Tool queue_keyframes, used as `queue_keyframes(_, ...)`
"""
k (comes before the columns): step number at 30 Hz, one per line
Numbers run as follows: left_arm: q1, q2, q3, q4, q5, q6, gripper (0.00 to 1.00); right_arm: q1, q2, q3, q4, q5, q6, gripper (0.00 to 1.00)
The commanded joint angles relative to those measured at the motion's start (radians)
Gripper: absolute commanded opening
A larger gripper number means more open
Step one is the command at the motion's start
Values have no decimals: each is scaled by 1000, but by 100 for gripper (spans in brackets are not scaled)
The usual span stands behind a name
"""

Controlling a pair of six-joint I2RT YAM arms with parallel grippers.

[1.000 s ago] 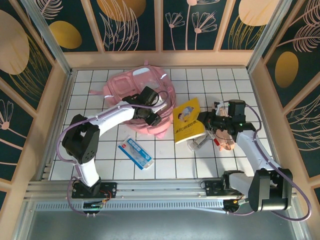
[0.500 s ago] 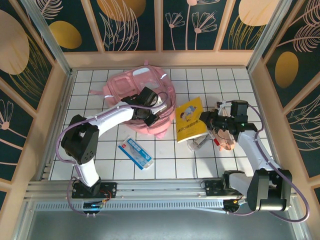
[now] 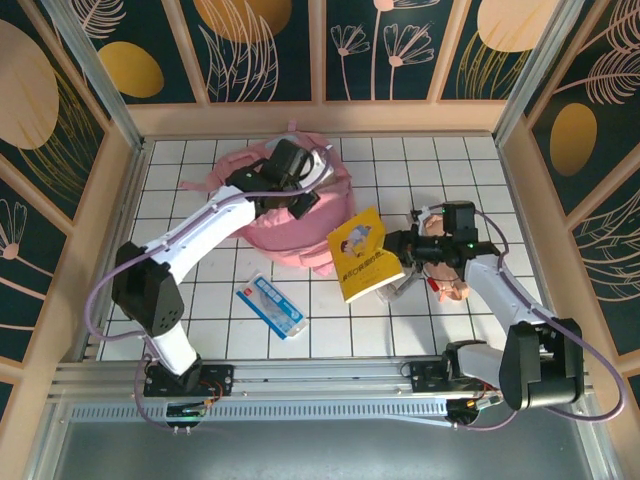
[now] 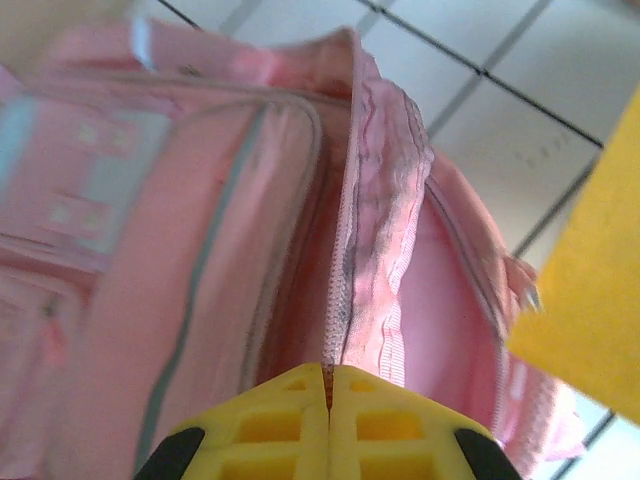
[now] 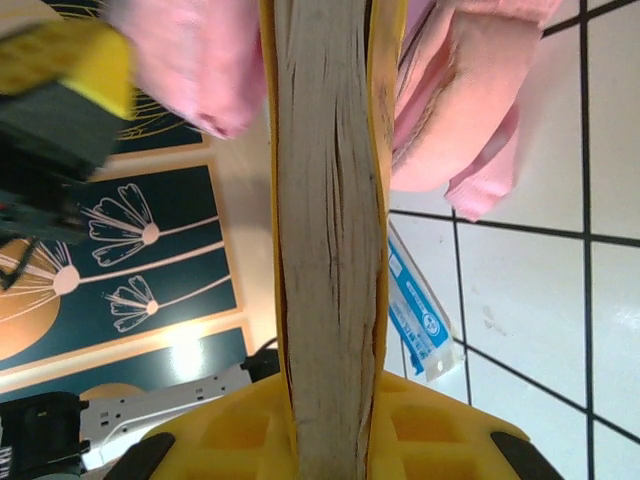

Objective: Pack the student bag

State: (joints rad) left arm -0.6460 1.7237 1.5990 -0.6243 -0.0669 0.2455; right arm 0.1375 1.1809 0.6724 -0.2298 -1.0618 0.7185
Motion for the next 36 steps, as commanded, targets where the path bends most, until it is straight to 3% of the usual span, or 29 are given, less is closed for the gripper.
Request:
queue_keyframes(1, 5, -81, 75, 77, -142, 52, 0, 15, -15, -3, 202, -73, 112, 0)
queue_keyframes(5, 5, -154, 54, 212, -174, 89, 0, 85, 34, -32, 479, -42, 294, 0)
queue_keyframes(9, 5, -218, 8, 341, -133, 89, 0, 177, 171, -22, 745, 25, 438, 0)
queue_keyframes(18, 5, -222, 19, 344, -54, 32, 0, 313, 552, 174, 1189, 180, 640, 0)
queue_keyframes(22, 4, -234, 6, 363, -21, 23, 0, 363, 703, 276, 1181, 264, 596, 0)
queue_keyframes(28, 4, -257, -8, 372, -22, 40, 0, 404, 903, 441, 1157, 224, 597, 0)
queue_keyframes(29, 5, -263, -17, 377, -37, 44, 0, 404, 923, 446, 1148, 219, 599, 4)
queue_keyframes(34, 5, -284, -86, 419, -91, 36, 0, 339, 890, 344, 1073, 232, 556, 42)
queue_keyframes(36, 5, -287, -113, 436, -85, 26, 0, 303, 832, 312, 961, 237, 494, 48)
